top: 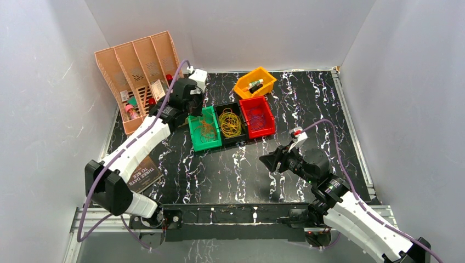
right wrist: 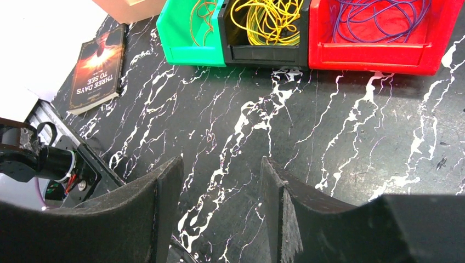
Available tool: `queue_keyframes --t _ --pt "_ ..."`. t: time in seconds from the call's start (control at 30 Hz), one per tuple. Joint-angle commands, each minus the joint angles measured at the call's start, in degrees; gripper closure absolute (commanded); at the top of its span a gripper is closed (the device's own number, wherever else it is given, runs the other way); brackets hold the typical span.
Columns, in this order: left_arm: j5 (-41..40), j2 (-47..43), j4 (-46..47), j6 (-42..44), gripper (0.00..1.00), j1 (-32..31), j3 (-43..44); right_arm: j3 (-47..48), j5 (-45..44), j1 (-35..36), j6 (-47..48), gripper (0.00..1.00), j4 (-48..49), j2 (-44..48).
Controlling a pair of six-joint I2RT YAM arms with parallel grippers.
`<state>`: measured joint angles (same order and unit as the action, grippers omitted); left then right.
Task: Untangle the cables
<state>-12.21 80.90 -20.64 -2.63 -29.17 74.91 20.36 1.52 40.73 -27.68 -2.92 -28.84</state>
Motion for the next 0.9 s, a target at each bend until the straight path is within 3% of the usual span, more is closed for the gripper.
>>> queue_keyframes --t 0.0,0.6,0.87 --pt "3.03 1.3 0.5 -1.01 1.0 0.77 -1.48 0.93 -0.19 -0.12 -0.66 0.37 2.48 0.63" --pt "12.38 12.68 4.11 -5.49 1.0 3.5 -5.08 0.34 -1.02 -0.06 -1.14 0.37 2.13 0.55" --pt "10.61 15.19 4.94 -10.03 1.0 3.49 -8.3 0.12 -1.7 -0.08 -1.49 0.37 2.07 1.55"
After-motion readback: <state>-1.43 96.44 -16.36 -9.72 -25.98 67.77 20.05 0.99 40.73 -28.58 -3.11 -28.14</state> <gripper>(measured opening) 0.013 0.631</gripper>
